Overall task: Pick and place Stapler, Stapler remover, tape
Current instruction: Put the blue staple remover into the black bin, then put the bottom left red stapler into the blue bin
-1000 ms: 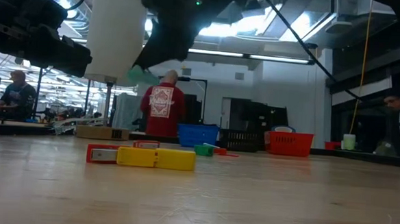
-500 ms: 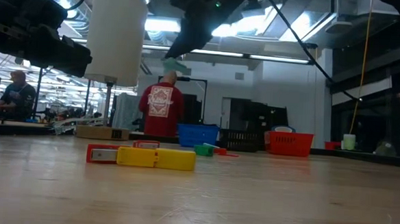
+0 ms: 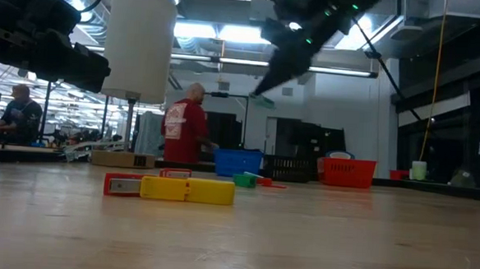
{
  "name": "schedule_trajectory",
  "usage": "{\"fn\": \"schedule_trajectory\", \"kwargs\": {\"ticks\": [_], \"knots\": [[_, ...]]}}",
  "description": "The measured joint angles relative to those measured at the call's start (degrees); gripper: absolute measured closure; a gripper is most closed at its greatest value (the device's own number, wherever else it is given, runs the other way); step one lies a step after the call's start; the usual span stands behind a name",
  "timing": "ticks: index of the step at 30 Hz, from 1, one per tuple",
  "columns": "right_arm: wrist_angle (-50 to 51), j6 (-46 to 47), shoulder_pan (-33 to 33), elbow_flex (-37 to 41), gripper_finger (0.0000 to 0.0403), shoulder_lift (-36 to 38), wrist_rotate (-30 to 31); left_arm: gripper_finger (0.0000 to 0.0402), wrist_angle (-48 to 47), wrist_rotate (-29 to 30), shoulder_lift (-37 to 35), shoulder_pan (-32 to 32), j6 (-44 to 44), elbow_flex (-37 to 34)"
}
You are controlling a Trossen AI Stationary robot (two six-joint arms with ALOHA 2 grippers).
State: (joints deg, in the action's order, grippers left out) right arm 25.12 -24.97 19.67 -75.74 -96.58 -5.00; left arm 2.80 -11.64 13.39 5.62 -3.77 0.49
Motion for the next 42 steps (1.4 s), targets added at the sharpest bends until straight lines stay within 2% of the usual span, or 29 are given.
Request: {"fn": "schedule_trajectory", "kwargs": {"ticks": [7,12,15,21,24,27,34,42], "knots": [[-9.2,0.3,6.3,13.0,0.0403,5.3,-0.2,0.0386,0.0,0.0,0.0,0.0,0.0,0.0],[-18.5,3.6,10.9,18.3,0.0403,5.6,1.3,0.0386,0.0,0.0,0.0,0.0,0.0,0.0],[-20.2,6.3,13.2,20.0,0.0403,5.6,3.0,0.0386,0.0,0.0,0.0,0.0,0.0,0.0],[-21.4,6.7,17.1,20.7,0.0397,4.4,2.8,0.0386,0.0,0.0,0.0,0.0,0.0,0.0],[-23.2,6.8,18.5,20.8,0.0395,1.9,-1.2,0.0386,0.0,0.0,0.0,0.0,0.0,0.0],[-25.2,6.8,18.8,20.5,0.0395,-0.6,-3.4,0.0386,0.0,0.0,0.0,0.0,0.0,0.0],[-25.7,7.0,18.9,18.0,0.0392,-3.9,-3.6,0.0386,0.0,0.0,0.0,0.0,0.0,0.0],[-25.8,9.1,19.2,17.6,0.0344,-4.0,-1.8,0.0386,0.0,0.0,0.0,0.0,0.0,0.0]]}}
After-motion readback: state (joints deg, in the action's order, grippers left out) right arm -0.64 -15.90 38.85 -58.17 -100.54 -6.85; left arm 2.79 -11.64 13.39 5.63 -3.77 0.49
